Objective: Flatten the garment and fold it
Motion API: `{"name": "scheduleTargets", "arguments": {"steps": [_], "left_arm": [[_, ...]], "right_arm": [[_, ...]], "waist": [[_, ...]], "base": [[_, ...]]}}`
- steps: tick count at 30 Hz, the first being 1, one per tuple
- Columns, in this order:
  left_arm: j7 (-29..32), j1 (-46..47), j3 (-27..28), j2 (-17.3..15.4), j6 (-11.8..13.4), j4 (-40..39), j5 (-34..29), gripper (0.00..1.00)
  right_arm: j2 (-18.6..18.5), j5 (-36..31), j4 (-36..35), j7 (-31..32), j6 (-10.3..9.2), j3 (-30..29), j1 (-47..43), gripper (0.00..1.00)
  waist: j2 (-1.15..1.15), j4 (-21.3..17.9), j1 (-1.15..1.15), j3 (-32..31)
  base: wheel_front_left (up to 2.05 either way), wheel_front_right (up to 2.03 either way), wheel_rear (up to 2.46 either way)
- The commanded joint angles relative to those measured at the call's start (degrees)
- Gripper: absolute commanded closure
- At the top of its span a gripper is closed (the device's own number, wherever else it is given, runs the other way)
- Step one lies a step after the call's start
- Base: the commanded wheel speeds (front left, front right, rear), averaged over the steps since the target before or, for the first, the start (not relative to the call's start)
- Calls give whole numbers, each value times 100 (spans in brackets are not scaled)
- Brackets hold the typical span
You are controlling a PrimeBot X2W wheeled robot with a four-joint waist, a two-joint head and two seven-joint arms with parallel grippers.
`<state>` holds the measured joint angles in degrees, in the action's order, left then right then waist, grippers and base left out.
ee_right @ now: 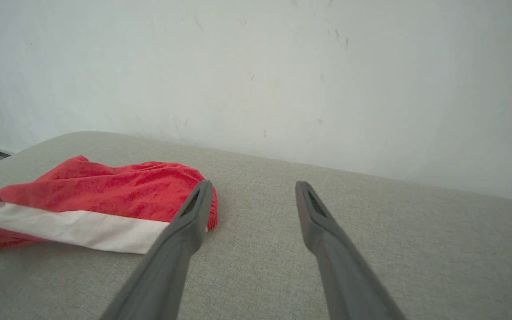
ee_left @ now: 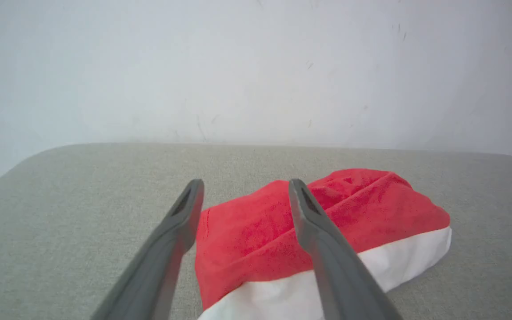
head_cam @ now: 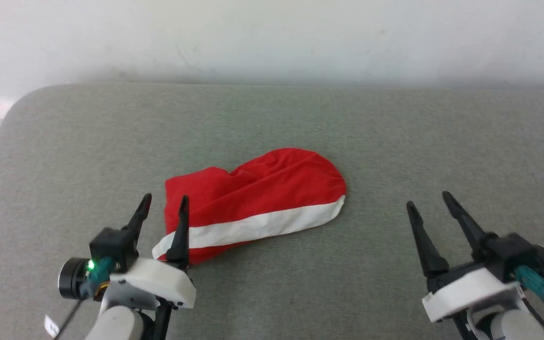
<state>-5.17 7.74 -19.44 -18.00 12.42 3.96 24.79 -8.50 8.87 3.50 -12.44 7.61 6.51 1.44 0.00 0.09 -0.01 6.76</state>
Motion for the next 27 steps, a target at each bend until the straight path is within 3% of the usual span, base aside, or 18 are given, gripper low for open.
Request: {"name": "scheduleTargets", "arguments": {"steps": [1, 5, 14, 23, 27], "left_arm": [[-285, -37, -36, -12, -58, 18, -145, 0], [-902, -158, -132, 3, -66, 142, -564, 0], [-981, -337, -299, 381, -210, 1, -1072, 0], [-982, -209, -247, 738, -395, 86, -1270, 0], [-982, -117, -204, 861, -454, 95, -1336, 0]], "right_arm": [[-47, 82, 32, 115, -12, 70, 142, 0], [-281, 381, 299, 1024, -12, 388, 556, 0], [-617, 1257, 1503, 3467, -12, 768, 1978, 0], [-886, 1493, 2448, 5163, -12, 1180, 2970, 0], [-1008, 1597, 2616, 5475, -12, 1444, 3131, 0]], "waist": [[0, 218, 1, -103], [0, 500, 1, -158], [0, 1181, 1, 68], [0, 1600, 1, 344], [0, 1715, 1, 426]], "base": [[0, 0, 0], [0, 0, 0], [0, 0, 0], [0, 0, 0], [0, 0, 0]]}}
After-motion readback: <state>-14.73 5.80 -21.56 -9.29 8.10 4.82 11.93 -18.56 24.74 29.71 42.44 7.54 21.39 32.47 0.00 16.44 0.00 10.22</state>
